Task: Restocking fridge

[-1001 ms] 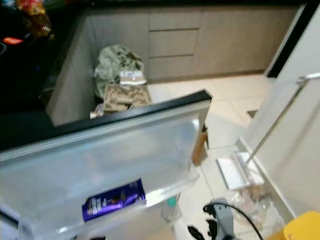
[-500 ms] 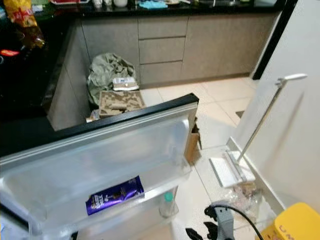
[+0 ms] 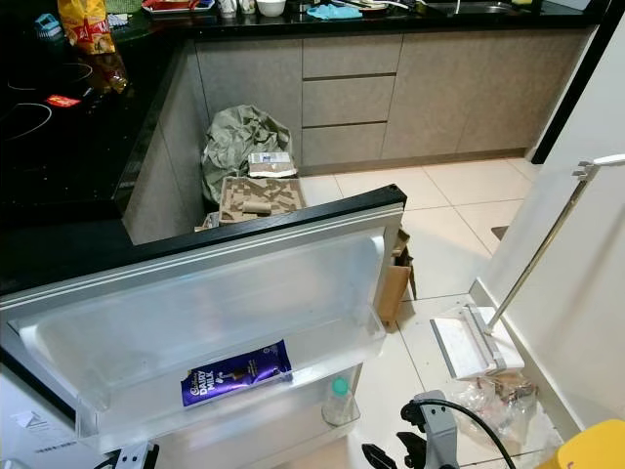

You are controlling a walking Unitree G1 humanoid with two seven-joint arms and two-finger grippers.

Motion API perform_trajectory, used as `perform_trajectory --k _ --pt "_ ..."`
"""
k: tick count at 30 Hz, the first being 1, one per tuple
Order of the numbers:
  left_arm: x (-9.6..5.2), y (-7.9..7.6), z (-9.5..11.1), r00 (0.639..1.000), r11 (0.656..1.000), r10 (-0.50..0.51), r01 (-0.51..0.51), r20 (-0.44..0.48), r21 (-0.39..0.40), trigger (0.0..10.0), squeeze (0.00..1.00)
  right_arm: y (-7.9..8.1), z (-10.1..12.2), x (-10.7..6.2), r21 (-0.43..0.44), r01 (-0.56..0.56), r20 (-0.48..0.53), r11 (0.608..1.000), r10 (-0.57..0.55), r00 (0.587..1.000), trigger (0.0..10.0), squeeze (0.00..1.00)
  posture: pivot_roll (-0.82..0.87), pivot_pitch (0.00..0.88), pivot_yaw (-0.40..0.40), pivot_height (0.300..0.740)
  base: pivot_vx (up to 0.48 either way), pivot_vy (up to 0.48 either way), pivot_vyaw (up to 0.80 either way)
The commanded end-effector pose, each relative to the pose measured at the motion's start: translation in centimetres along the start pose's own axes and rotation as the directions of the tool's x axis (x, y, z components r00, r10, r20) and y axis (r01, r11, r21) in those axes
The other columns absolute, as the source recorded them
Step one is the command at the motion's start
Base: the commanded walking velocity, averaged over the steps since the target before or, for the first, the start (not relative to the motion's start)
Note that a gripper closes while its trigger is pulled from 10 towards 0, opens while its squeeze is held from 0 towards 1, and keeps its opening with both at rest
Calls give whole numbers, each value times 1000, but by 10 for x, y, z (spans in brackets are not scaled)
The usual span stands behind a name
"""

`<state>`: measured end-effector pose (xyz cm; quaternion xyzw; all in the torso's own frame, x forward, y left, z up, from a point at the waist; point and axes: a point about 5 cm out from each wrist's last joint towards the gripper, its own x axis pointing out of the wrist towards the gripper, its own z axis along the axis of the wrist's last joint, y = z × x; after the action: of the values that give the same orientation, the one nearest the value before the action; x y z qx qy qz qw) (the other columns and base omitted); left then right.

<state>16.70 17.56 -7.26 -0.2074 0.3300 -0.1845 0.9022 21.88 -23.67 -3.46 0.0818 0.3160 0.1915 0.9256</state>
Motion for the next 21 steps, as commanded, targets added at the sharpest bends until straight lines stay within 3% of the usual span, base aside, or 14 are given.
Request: perform_trajectory --k 1,4,6,13,18,21 --pt "-7 5 -9 998 999 37 -37 -50 3 10000 0 2 -16 -3 28 26 -62 999 -25 998 10000 0 -57 94 4 740 0 0 0" --pt "-10 7 -19 991 997 72 -71 -110 9 10000 0 3 -23 -4 18 33 -96 999 -31 995 10000 0 -57 94 4 740 0 0 0" --pt "-18 6 -39 975 993 110 -117 -193 -23 10000 0 5 -30 -5 26 57 -121 998 -54 991 10000 0 -56 93 3 740 0 0 0" --pt "-31 12 -55 955 971 194 -220 -223 -99 10000 0 7 -36 -6 48 76 -125 996 -70 990 10000 0 -59 92 6 740 0 0 0" --pt "-37 18 -57 947 951 237 -271 -216 -147 10000 0 7 -52 -10 47 155 -185 987 -144 972 10000 0 -59 87 2 740 0 0 0" --pt "-38 18 -59 941 947 250 -287 -229 -142 10000 0 9 -60 -12 61 188 -208 980 -172 963 10000 0 -58 82 0 740 0 -452 0"
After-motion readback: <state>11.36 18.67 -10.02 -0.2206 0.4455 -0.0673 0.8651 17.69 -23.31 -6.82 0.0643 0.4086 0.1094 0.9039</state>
